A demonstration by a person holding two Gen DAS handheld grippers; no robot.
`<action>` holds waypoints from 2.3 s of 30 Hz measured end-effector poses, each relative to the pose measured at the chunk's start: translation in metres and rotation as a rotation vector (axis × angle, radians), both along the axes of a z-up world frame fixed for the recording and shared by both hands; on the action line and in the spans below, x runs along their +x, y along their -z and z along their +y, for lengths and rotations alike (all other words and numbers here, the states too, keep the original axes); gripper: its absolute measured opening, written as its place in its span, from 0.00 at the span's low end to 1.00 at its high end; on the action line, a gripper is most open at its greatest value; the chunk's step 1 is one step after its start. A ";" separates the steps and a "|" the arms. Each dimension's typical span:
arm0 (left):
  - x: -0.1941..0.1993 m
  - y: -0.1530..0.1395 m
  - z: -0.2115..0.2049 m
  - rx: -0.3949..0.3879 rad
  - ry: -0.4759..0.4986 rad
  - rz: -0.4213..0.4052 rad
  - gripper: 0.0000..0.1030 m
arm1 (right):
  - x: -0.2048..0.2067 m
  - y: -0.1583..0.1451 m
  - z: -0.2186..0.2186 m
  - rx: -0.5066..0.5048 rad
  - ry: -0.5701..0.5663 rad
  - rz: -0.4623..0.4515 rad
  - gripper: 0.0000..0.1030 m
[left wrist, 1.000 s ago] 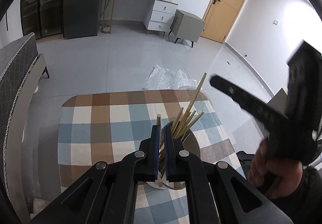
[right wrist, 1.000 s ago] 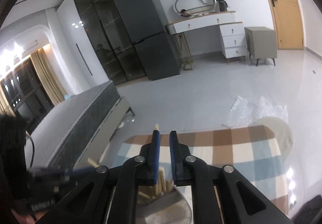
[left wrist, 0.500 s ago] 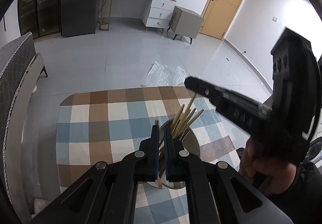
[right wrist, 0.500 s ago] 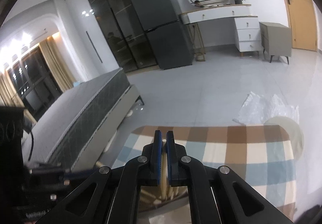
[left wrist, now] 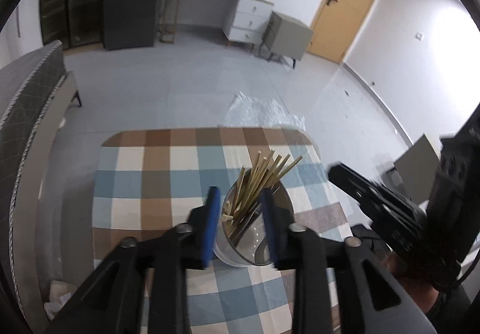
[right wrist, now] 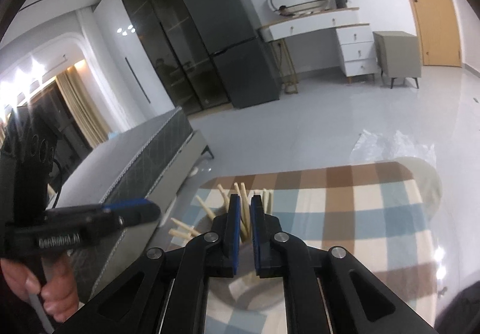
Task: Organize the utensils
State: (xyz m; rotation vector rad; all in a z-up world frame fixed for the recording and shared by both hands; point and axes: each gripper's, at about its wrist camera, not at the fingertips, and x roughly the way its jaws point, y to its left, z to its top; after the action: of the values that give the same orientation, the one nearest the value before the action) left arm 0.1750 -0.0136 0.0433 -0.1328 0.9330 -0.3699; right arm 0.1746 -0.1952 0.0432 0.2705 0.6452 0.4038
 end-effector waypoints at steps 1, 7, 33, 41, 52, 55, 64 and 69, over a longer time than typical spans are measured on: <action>-0.005 -0.003 0.001 -0.004 -0.004 -0.012 0.30 | -0.006 -0.003 -0.002 0.002 0.005 -0.010 0.21; -0.046 -0.028 0.004 0.025 -0.071 -0.122 0.57 | -0.059 -0.028 -0.010 0.006 0.037 -0.099 0.51; -0.159 -0.029 0.023 0.057 -0.240 -0.353 0.93 | -0.188 -0.029 0.004 -0.048 0.107 -0.301 1.00; -0.174 -0.016 0.024 0.056 -0.242 -0.354 0.93 | -0.205 -0.017 0.005 -0.068 0.112 -0.320 1.00; -0.187 -0.011 0.021 0.062 -0.249 -0.355 0.93 | -0.218 -0.015 0.001 -0.060 0.137 -0.312 1.00; -0.188 -0.011 0.021 0.062 -0.251 -0.358 0.93 | -0.220 -0.016 -0.002 -0.052 0.146 -0.317 1.00; -0.190 -0.008 0.020 0.049 -0.244 -0.351 0.93 | -0.223 -0.017 -0.003 -0.048 0.154 -0.313 1.00; -0.190 -0.008 0.019 0.051 -0.244 -0.344 0.93 | -0.224 -0.017 -0.003 -0.045 0.155 -0.310 1.00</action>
State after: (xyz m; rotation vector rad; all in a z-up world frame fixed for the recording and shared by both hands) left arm -0.0148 0.0055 0.0509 -0.1299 0.5779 -0.1359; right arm -0.0495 -0.1987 0.0605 0.2076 0.3263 0.2744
